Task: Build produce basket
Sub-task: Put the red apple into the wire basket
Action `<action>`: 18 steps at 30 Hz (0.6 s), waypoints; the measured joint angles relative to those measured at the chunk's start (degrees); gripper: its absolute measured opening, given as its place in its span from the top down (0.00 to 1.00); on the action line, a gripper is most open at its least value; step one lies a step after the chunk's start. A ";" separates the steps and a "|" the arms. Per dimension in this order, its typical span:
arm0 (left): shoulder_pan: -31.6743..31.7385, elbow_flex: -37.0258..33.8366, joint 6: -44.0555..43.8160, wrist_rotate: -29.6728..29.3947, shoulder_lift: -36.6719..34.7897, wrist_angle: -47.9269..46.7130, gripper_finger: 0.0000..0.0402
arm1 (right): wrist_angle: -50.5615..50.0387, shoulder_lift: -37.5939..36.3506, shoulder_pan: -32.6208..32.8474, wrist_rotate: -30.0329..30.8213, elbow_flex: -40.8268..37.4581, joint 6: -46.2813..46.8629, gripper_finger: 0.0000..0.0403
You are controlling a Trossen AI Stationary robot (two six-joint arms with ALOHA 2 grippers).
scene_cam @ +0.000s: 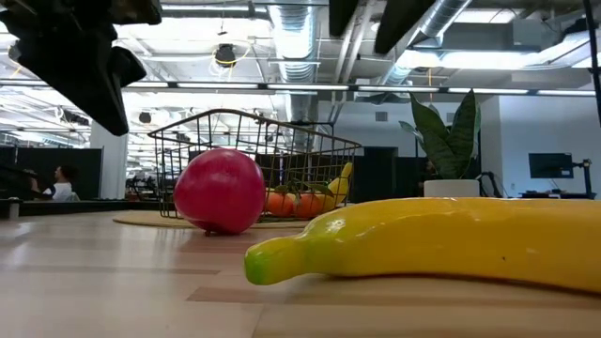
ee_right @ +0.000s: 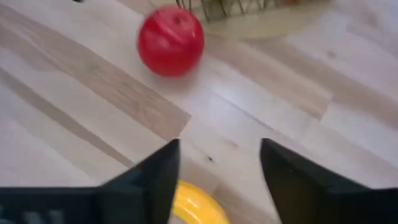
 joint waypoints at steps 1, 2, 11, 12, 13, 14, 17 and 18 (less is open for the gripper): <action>0.02 -0.04 0.58 0.10 0.14 0.67 1.00 | 0.17 0.79 -0.34 -0.93 0.04 0.41 0.50; 0.02 -0.04 1.14 -0.06 0.11 0.69 1.00 | 0.46 1.70 -0.82 -1.60 0.11 0.40 0.58; 0.82 -0.62 4.82 -0.17 0.33 4.65 1.00 | -0.19 4.66 -3.96 1.61 0.07 0.03 0.98; 1.25 -1.14 4.63 -0.21 0.33 4.88 1.00 | -0.13 4.66 -4.13 3.52 0.07 0.92 0.99; 1.50 -1.75 4.51 -0.04 0.33 5.31 1.00 | -0.06 4.66 -4.36 5.56 0.07 2.22 0.99; 1.67 -2.38 4.28 0.52 0.33 5.96 1.00 | -0.02 4.61 -4.39 7.33 0.07 3.45 0.99; 1.77 -4.00 3.65 2.70 0.33 7.60 1.00 | 0.03 4.40 -4.77 8.75 0.11 4.67 0.99; 1.76 -4.26 3.52 2.89 0.33 7.73 1.00 | 0.15 4.40 -4.72 8.38 0.11 4.73 0.99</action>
